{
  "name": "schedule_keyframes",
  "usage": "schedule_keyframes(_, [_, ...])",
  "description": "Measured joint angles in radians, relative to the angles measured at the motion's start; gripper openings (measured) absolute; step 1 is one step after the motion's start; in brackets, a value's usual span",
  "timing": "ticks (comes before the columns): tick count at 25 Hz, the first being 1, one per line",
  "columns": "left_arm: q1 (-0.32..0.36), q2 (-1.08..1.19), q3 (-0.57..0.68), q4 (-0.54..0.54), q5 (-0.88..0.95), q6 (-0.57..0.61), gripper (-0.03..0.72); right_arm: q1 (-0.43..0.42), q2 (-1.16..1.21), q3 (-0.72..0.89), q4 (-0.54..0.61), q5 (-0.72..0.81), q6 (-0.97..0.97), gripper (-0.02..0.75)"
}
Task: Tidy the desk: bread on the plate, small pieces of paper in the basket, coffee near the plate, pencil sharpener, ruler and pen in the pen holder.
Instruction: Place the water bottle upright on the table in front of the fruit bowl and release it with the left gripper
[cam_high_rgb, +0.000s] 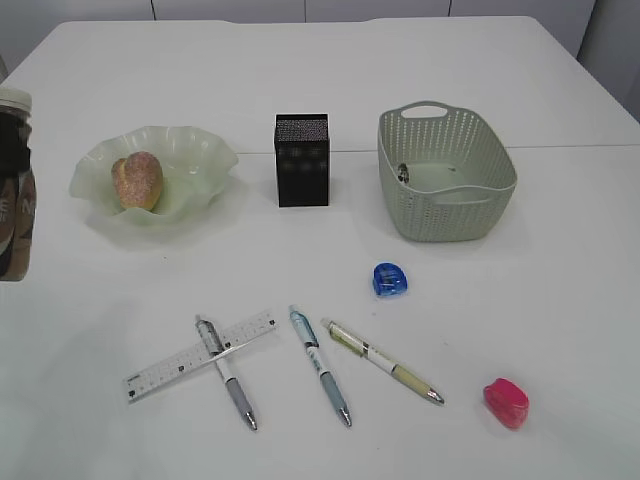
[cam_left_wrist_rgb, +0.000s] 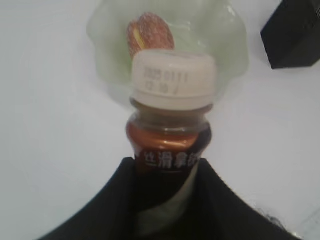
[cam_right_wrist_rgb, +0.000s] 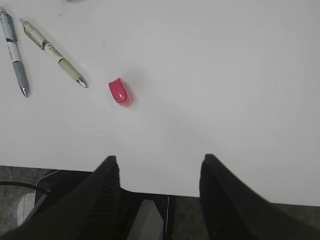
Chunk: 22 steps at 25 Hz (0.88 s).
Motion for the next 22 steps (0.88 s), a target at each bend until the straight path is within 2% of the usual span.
schedule_keyframes(10, [0.0, -0.041, 0.365, -0.042, -0.729, -0.002, 0.21, 0.0, 0.0, 0.0, 0.0, 0.0, 0.002, 0.414])
schedule_keyframes(13, [0.0, -0.041, 0.443, -0.031, -0.877, -0.07, 0.21, 0.0, 0.0, 0.0, 0.0, 0.0, 0.002, 0.414])
schedule_keyframes(19, [0.0, 0.002, 0.503, 0.135, -1.11, -0.302, 0.21, 0.0, 0.0, 0.0, 0.0, 0.0, 0.002, 0.414])
schedule_keyframes(22, [0.0, 0.062, 0.503, 0.244, -1.195, -0.345, 0.209, 0.0, 0.0, 0.0, 0.0, 0.0, 0.002, 0.414])
